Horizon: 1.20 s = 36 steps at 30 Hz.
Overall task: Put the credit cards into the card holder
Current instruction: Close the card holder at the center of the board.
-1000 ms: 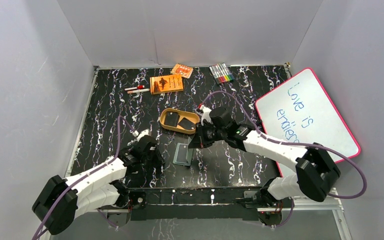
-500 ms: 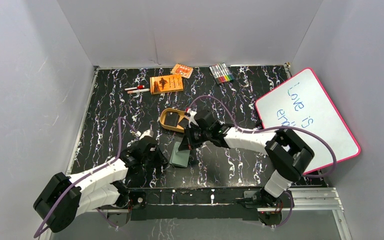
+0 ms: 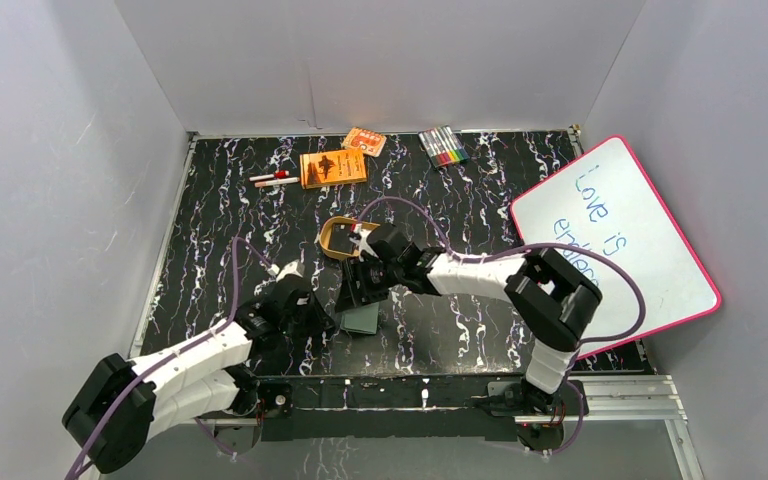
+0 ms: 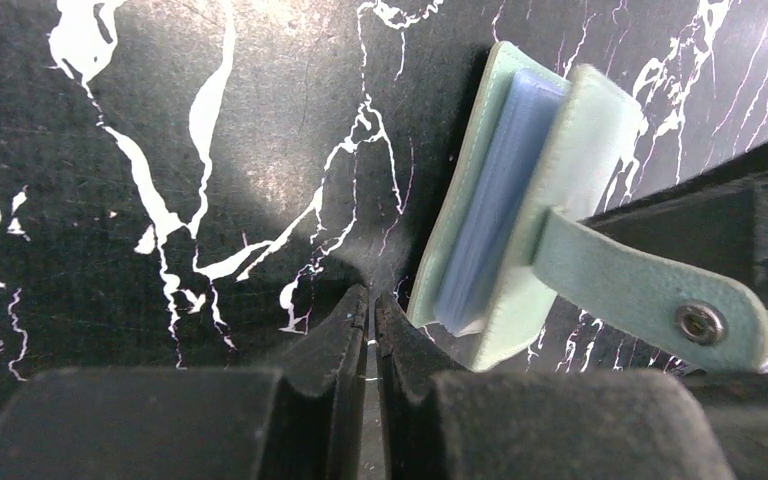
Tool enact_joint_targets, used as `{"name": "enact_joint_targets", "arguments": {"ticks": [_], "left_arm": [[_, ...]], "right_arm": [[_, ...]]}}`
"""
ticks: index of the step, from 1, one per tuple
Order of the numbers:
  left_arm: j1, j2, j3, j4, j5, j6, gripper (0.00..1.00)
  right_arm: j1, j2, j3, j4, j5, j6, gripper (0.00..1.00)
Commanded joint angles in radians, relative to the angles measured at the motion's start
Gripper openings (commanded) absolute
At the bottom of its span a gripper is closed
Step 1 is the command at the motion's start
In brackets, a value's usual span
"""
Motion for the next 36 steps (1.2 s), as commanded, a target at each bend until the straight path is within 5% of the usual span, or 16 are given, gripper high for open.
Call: {"name": "enact_joint_targets", "arguments": {"ticks": [1, 6, 12, 18, 36], "left_arm": [[-0.002, -0.041, -0.019, -0.037, -0.028, -0.007, 0.06], [-0.002, -0.056, -0.017, -0.050, -0.033, -0.010, 0.07], [-0.002, -0.081, -0.016, -0.049, -0.045, -0.013, 0.07], [-0.002, -0.071, -0.040, 0.052, 0.017, -0.008, 0.08], [-0.002, 0.084, -0.093, 0.311, 0.240, 0.006, 0.00]], "right_arm": [[0.000, -0.122, 0.069, -0.033, -0.014, 0.017, 0.67], [-0.010, -0.273, 0.040, -0.187, 0.098, 0.013, 0.69], [-0.035, -0.417, -0.181, -0.215, 0.238, 0.064, 0.62], [-0.037, -0.370, -0.272, -0.135, 0.233, 0.137, 0.57], [-0.037, -0.125, -0.193, -0.061, 0.210, 0.202, 0.49]]}}
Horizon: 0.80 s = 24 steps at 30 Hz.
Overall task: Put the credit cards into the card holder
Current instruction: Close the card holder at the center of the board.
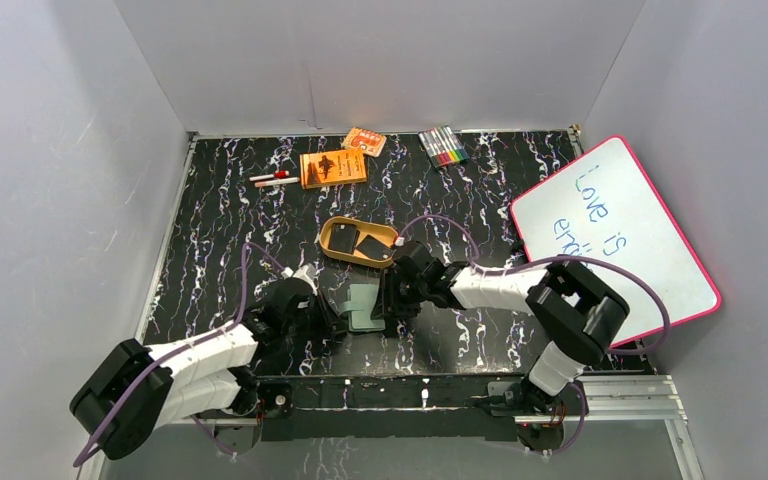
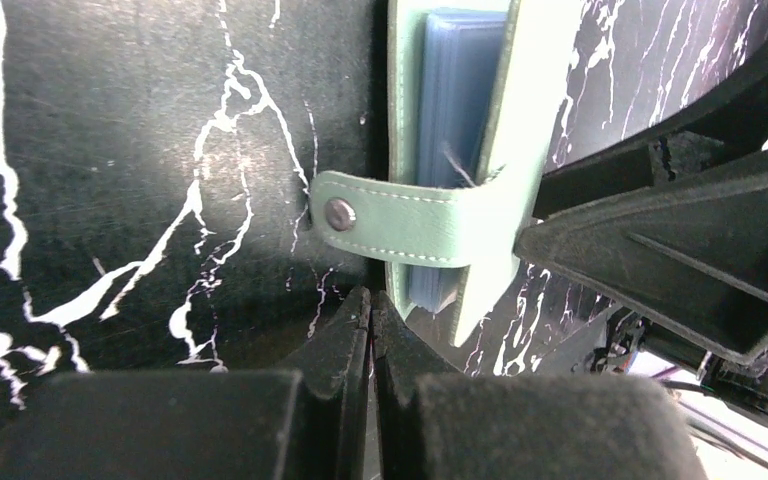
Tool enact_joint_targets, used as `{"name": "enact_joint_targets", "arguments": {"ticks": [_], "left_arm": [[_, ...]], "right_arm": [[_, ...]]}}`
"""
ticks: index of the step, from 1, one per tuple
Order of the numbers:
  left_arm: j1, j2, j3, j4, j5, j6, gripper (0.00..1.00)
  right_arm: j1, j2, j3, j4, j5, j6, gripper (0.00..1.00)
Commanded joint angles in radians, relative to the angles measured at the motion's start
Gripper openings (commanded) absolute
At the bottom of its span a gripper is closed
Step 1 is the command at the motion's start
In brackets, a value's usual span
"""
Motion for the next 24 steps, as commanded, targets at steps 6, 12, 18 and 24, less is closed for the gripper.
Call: {"name": "enact_joint_targets", "arguments": {"ticks": [6, 12, 18, 24], "left_arm": [[-0.003, 0.062, -0.009, 0.096, 0.093, 0.019, 0.00], [-0.003, -0.039, 0.019, -0.041, 0.029, 0.020, 0.06], [-0.003, -0.162, 0.077, -0.292, -0.038, 0.006, 0.43], [-0.004, -0.280, 0.182, -0.510, -0.091, 0.010, 0.51]], "right_arm": [[0.009, 0.083, 0.080, -0.028, 0.033, -0.031, 0.46], [0.024, 0.129, 0.106, -0.120, 0.112, -0.063, 0.47], [0.023, 0.147, 0.103, -0.116, 0.117, -0.058, 0.47], [0.026, 0.157, 0.126, -0.125, 0.118, -0.067, 0.47]]}}
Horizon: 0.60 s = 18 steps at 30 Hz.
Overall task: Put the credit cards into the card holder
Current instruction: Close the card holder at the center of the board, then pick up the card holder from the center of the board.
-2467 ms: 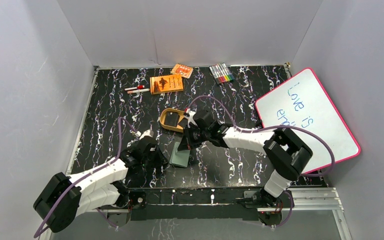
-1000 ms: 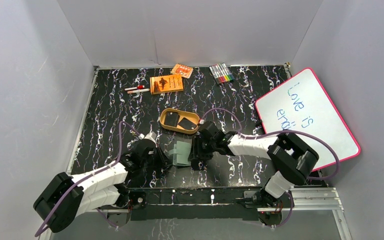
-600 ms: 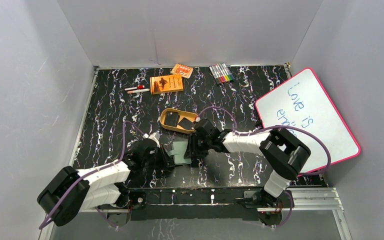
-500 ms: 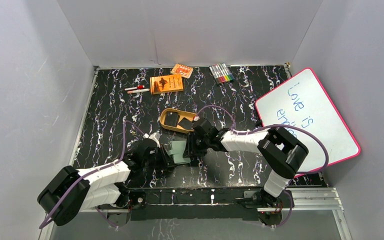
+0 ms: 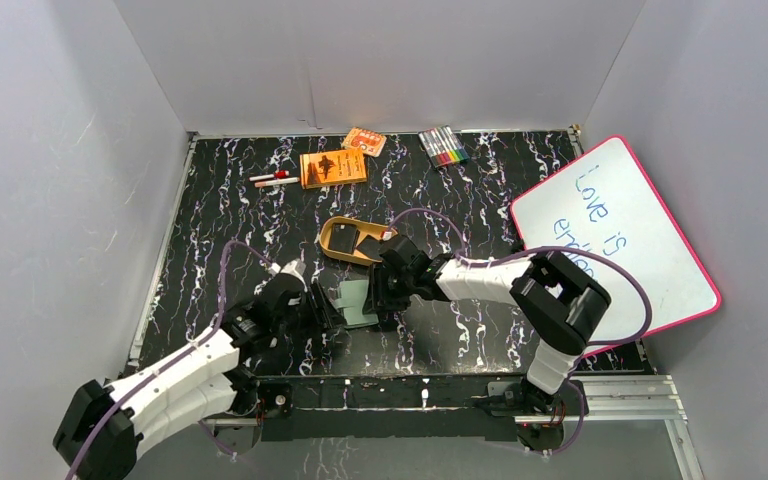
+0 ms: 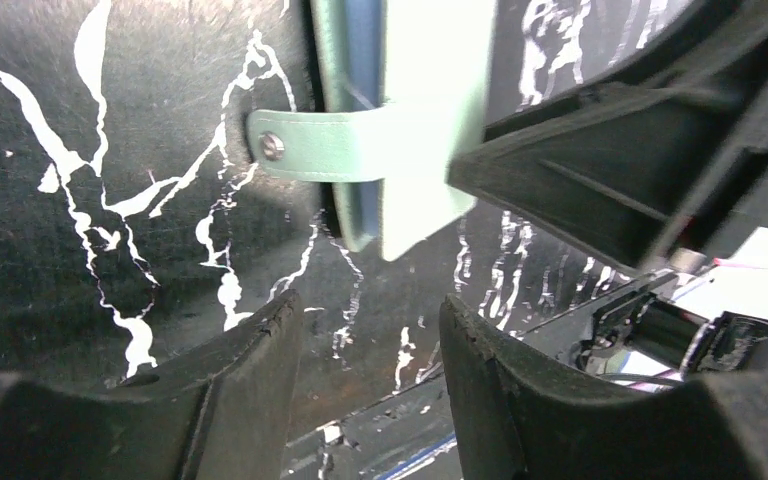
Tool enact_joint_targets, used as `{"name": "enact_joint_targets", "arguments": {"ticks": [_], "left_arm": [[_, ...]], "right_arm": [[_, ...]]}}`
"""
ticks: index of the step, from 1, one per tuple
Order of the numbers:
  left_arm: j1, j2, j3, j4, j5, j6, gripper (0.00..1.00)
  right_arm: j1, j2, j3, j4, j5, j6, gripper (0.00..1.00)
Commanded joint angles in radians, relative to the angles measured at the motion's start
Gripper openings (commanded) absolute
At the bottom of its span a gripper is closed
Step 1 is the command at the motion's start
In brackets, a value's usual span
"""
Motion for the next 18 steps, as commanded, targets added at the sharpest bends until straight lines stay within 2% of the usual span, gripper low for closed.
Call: {"name": "enact_joint_targets", "arguments": {"ticks": [1, 5, 10, 14, 18], "left_arm": [[-0.003, -0.095, 0.107, -0.189, -0.059, 0.005, 0.51], [-0.003, -0.053, 0.177, -0.136, -0.071, 0.036, 0.49], [-0.003, 0.128, 0.239, 0.005, -0.039, 0.082, 0.33], [-0.003, 0.245, 0.230, 0.096, -0.004, 0.088, 0.22], [-0.002, 0.296, 0.184, 0.149, -0.003, 0.079, 0.19]], "right_arm": [[0.007, 0.056, 0.006, -0.085, 0.087, -0.041, 0.48], [0.006, 0.051, 0.009, -0.090, 0.093, -0.047, 0.49], [0.007, 0.059, 0.009, -0.091, 0.085, -0.048, 0.49], [0.007, 0.054, 0.006, -0.088, 0.079, -0.048, 0.49], [0.007, 0.041, 0.005, -0.086, 0.075, -0.048, 0.50]]}}
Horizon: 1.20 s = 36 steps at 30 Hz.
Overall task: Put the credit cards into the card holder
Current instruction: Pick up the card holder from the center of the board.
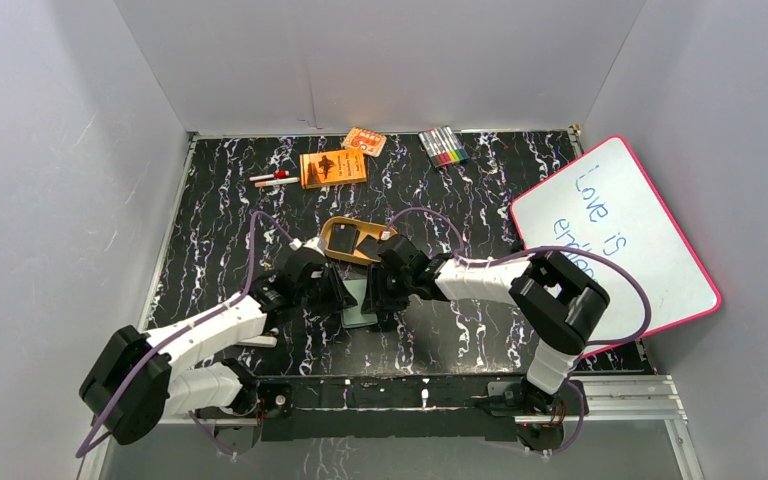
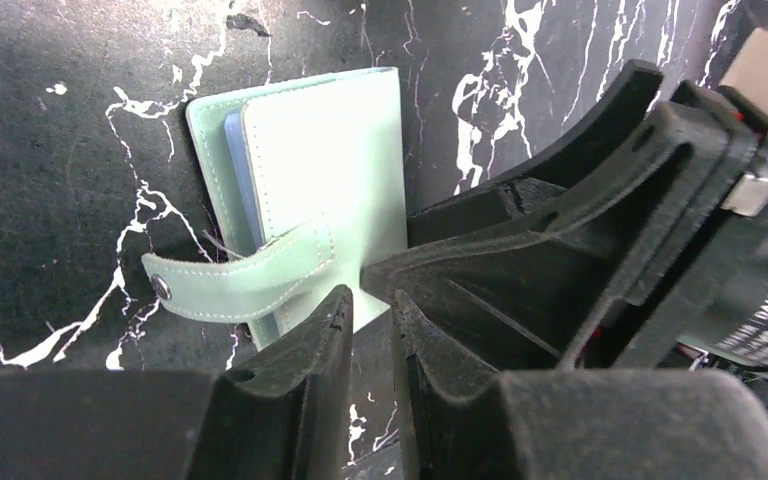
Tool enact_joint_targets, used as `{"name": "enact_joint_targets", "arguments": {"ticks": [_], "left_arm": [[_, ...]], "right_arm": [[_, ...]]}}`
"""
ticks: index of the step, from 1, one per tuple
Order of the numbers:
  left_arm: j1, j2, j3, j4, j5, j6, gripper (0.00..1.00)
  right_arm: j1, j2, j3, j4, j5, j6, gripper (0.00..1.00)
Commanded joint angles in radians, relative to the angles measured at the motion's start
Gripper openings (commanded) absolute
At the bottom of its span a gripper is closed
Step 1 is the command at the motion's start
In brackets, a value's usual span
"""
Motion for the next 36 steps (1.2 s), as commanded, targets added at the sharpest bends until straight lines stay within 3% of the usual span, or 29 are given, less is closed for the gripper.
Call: {"name": "enact_joint_targets", "arguments": {"ticks": [1, 15, 29, 36], "left_arm": [[-0.003, 0.022, -0.040, 0.079, 0.006, 0.010, 0.18], [-0.002, 0.065, -0.138, 0.105, -0.106, 0.012, 0.11], [-0.003, 0.070, -0.199, 0.129, -0.127, -0.012, 0.08], [-0.003, 0.097, -0.226, 0.154, -0.115, -0.024, 0.06]], "right_arm": [[0.004, 0.027, -0.011, -0.082, 0.064, -0.039, 0.51], [0.003, -0.073, -0.039, -0.065, 0.021, 0.009, 0.59], [-0.058, -0.101, -0.242, 0.408, -0.210, 0.136, 0.59], [-0.063, -0.041, -0.257, 0.526, -0.240, 0.163, 0.55]]}}
